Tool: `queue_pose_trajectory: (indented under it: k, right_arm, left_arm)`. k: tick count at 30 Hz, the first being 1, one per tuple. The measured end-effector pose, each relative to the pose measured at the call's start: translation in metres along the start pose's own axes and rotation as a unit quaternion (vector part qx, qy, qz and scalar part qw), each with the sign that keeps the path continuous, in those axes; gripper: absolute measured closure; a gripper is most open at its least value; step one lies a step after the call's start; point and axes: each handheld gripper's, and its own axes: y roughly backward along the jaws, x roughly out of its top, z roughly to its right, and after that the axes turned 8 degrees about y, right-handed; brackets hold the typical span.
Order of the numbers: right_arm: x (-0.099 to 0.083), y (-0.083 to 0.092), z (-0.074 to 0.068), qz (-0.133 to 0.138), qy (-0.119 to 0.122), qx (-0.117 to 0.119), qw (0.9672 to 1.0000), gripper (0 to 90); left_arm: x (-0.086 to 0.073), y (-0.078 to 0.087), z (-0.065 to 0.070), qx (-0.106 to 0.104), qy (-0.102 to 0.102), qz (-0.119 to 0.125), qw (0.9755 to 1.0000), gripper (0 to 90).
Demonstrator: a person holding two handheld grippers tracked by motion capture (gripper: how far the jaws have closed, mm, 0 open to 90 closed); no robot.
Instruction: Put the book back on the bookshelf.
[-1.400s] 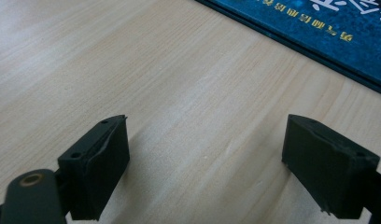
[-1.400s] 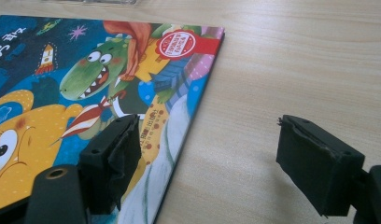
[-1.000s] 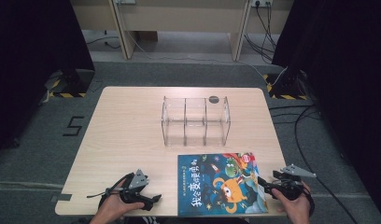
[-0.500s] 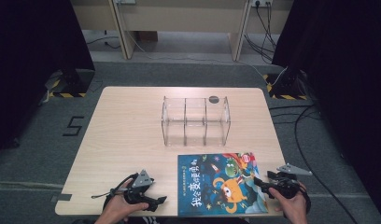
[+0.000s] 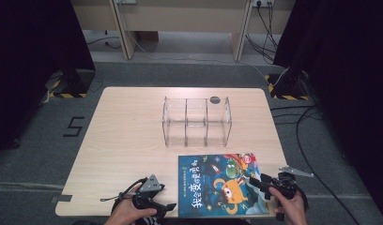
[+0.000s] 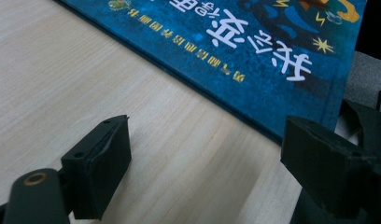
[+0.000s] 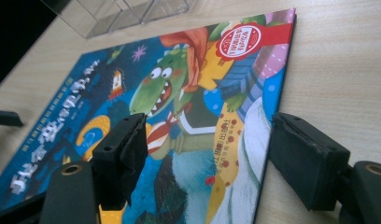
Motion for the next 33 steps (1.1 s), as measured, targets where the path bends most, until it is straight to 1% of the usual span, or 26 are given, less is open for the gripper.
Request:
queue_pose_trajectory:
  k: [1, 2, 3, 4, 5, 9, 11, 12, 13, 14, 15, 17, 19, 20, 22, 23, 24, 25, 26, 27, 28, 29, 30, 31, 32, 33]
  right_arm:
    - [0.000, 0.000, 0.000, 0.000, 0.000, 0.000, 1.0000, 28.6]
    - [0.000, -0.001, -0.001, -0.001, -0.003, 0.010, 0.9999, 28.6]
    - [0.000, -0.001, -0.001, -0.001, -0.003, 0.010, 0.9999, 28.6]
    - [0.000, -0.003, -0.003, -0.003, -0.004, 0.016, 0.9999, 28.6]
    - [0.000, -0.003, -0.003, -0.003, -0.004, 0.016, 0.9999, 28.6]
    - [-0.001, -0.009, -0.008, 0.001, -0.017, 0.034, 0.9993, 28.7]
    - [-0.001, -0.010, -0.010, 0.000, -0.021, 0.037, 0.9991, 28.7]
    - [-0.001, -0.014, -0.013, 0.003, -0.027, 0.044, 0.9986, 28.0]
    - [-0.001, -0.014, -0.013, 0.003, -0.027, 0.044, 0.9986, 28.0]
    - [-0.001, -0.015, -0.016, 0.003, -0.027, 0.039, 0.9989, 24.4]
    - [-0.001, -0.015, -0.016, 0.003, -0.027, 0.039, 0.9989, 24.4]
    - [0.000, -0.016, -0.017, 0.002, -0.030, 0.039, 0.9988, 23.5]
    - [-0.001, -0.016, -0.017, 0.013, -0.051, 0.036, 0.9979, 23.5]
    - [-0.001, -0.016, -0.017, 0.013, -0.051, 0.036, 0.9979, 23.5]
    - [-0.003, -0.016, -0.016, 0.025, -0.080, 0.041, 0.9957, 23.5]
    - [-0.005, -0.015, -0.014, 0.033, -0.103, 0.053, 0.9928, 23.7]
    - [-0.005, -0.015, -0.014, 0.033, -0.103, 0.053, 0.9928, 23.7]
    - [-0.005, -0.014, -0.013, 0.034, -0.116, 0.059, 0.9909, 23.7]
    - [-0.008, -0.014, -0.013, 0.040, -0.133, 0.067, 0.9881, 24.0]
    - [-0.014, -0.017, -0.014, 0.028, -0.175, 0.119, 0.9769, 30.5]
    - [-0.017, -0.020, -0.015, 0.030, -0.182, 0.139, 0.9729, 32.7]
    - [-0.017, -0.019, -0.018, 0.021, -0.176, 0.131, 0.9755, 36.2]
    - [-0.014, -0.018, -0.020, 0.005, -0.127, 0.113, 0.9855, 37.1]
    - [-0.014, -0.018, -0.020, 0.005, -0.127, 0.113, 0.9855, 37.1]
    - [-0.012, -0.017, -0.022, -0.010, -0.082, 0.109, 0.9906, 38.4]
    - [-0.011, -0.017, -0.022, -0.017, -0.066, 0.108, 0.9918, 41.8]
  left_arm:
    - [0.000, -0.001, 0.001, 0.002, 0.002, 0.001, 1.0000, 15.2]
    - [0.001, -0.002, 0.001, 0.001, 0.006, 0.004, 1.0000, 15.2]
    - [0.001, -0.002, 0.001, 0.001, 0.006, 0.004, 1.0000, 15.2]
    - [0.002, -0.003, 0.001, -0.006, 0.005, 0.004, 1.0000, 15.2]
    - [0.002, -0.003, 0.001, -0.006, 0.005, 0.004, 1.0000, 15.3]
    - [0.001, -0.006, 0.005, -0.037, 0.022, 0.013, 0.9990, 17.6]
    - [0.001, -0.007, 0.006, -0.042, 0.022, 0.016, 0.9987, 17.6]
    - [0.001, -0.009, 0.010, -0.035, 0.026, 0.015, 0.9989, 13.9]
    - [0.001, -0.009, 0.010, -0.035, 0.026, 0.015, 0.9989, 14.2]
    - [0.000, -0.009, 0.011, -0.031, 0.027, 0.018, 0.9990, 14.2]
    - [0.000, -0.009, 0.011, -0.031, 0.027, 0.018, 0.9990, 14.2]
    - [0.001, -0.008, 0.009, -0.038, 0.044, 0.020, 0.9981, 14.5]
    - [0.001, -0.007, 0.006, -0.046, 0.063, 0.025, 0.9966, 16.6]
    - [0.000, -0.007, 0.006, -0.048, 0.068, 0.027, 0.9961, 16.6]
    - [0.001, -0.007, 0.006, -0.047, 0.068, 0.024, 0.9963, 16.8]
    - [0.001, -0.007, 0.007, -0.046, 0.067, 0.023, 0.9965, 16.4]
    - [0.001, -0.007, 0.007, -0.046, 0.067, 0.023, 0.9965, 16.5]
    - [0.001, -0.007, 0.007, -0.046, 0.071, 0.025, 0.9961, 16.5]
    - [0.001, -0.007, 0.006, -0.047, 0.073, 0.025, 0.9960, 16.5]
    - [0.001, -0.007, 0.006, -0.049, 0.074, 0.024, 0.9958, 16.9]
    - [0.002, -0.007, 0.006, -0.050, 0.072, 0.023, 0.9959, 16.7]
    - [0.001, -0.007, 0.006, -0.048, 0.070, 0.024, 0.9961, 17.0]
    - [0.001, -0.007, 0.006, -0.046, 0.069, 0.025, 0.9962, 17.9]
    - [0.001, -0.007, 0.006, -0.046, 0.069, 0.025, 0.9962, 18.2]
    - [0.001, -0.006, 0.005, -0.045, 0.066, 0.023, 0.9965, 18.0]
    - [0.001, -0.006, 0.004, -0.046, 0.069, 0.023, 0.9963, 18.0]
